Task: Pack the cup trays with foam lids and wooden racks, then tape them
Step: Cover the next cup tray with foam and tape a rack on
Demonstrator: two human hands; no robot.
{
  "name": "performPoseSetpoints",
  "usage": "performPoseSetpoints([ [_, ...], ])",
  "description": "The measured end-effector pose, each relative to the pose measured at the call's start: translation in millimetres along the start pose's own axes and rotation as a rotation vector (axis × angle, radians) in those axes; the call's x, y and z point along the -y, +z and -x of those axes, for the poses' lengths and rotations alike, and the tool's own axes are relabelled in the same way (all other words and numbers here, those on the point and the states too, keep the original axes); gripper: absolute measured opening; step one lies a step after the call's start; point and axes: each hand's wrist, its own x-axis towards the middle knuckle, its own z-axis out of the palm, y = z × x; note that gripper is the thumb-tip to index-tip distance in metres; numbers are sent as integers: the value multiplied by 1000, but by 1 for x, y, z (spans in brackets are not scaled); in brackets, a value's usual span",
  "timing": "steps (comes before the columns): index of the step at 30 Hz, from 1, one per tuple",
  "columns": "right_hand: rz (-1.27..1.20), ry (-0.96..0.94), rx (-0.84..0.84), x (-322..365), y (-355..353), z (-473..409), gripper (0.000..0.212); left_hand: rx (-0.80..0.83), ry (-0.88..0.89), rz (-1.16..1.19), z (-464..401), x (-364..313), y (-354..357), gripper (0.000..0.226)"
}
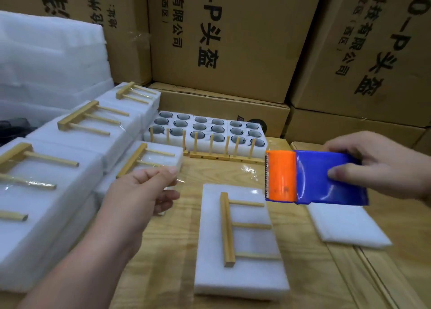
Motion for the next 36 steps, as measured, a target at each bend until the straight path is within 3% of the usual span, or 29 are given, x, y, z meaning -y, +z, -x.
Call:
performPoseSetpoints([
  [3,83,39,-63,18,-5,-10,64,7,-155,92,0,25,1,23],
  [6,161,109,-40,44,-12,-20,72,10,-254,125,1,47,-1,20],
  [14,344,108,126,100,-9,-62,70,-42,-397,25,2,84,1,25],
  [16,372,124,197,111,-4,-73,61,-41,-426,-14,2,90,4,29],
  [26,472,251,311,115,-2,-116,53,-55,-425,-124,-5,95,13,25],
  [31,513,222,305,119,2,-125,58,-20,-461,-225,-5,88,16,23],
  [36,517,216,336,119,6,-127,58,69,-346,-382,1,94,18,32],
])
